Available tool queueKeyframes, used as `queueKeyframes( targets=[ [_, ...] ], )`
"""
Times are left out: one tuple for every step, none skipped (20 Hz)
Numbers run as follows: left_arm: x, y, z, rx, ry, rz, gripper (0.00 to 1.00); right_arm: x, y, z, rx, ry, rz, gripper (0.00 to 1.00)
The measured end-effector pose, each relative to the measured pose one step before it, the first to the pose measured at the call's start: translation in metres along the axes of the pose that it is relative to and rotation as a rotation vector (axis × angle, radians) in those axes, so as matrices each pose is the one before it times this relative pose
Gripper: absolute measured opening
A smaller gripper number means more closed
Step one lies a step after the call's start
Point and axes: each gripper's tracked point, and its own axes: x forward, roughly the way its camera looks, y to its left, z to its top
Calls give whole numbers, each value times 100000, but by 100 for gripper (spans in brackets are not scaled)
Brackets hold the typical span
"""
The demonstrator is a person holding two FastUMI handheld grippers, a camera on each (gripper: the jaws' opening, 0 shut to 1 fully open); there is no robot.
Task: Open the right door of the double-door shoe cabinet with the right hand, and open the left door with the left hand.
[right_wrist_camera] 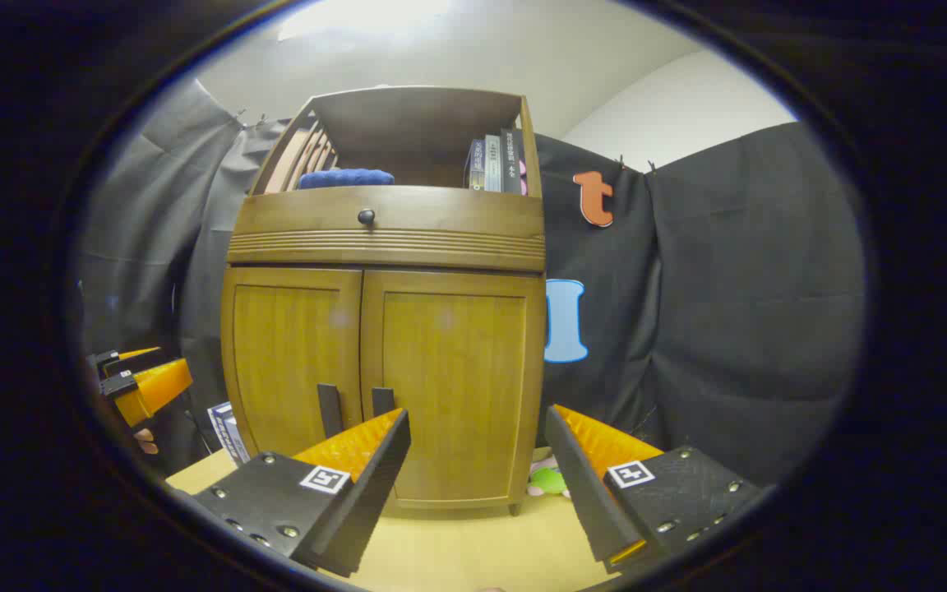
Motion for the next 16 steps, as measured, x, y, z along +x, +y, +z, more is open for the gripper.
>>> queueKeyframes(
  targets=[
    [-160,188,336,-673,-1738,843,94,210,-111,-266,-30,334,-136,98],
    [39,230,-87,663,-682,395,94,302,93,-256,-110,656,-329,98],
    [17,27,67,1146,-356,383,94,226,213,-267,11,451,55,98],
    [-154,95,-215,624,832,445,87,287,217,-201,86,585,255,98],
    [-22,-10,-151,423,1046,-52,87,297,179,-255,288,546,142,98],
    [10,0,-156,175,1534,5,93,271,394,-124,264,493,574,98],
    [-16,63,-190,-87,1382,-50,93,316,358,-52,-87,64,709,94],
    [-29,-13,-226,-510,1491,-290,93,429,363,184,-497,-52,441,98],
    [26,-48,-156,-573,1227,-563,87,263,258,10,-279,46,262,98],
    [79,55,-215,-413,1037,-468,87,399,431,226,-157,-102,546,98],
    [252,232,-337,241,1559,-91,92,544,593,-44,-639,52,962,98],
    [149,157,-155,899,900,-201,93,391,300,11,-459,-18,170,98],
    [164,239,-127,1205,688,197,92,532,347,-11,-383,28,291,98],
    [224,300,-169,531,675,466,87,625,454,97,-173,-239,1345,98],
    [278,232,-181,505,1166,412,92,884,519,31,982,-218,709,98],
    [201,213,-271,54,991,345,92,847,231,53,1654,94,-689,98]
  ],
)
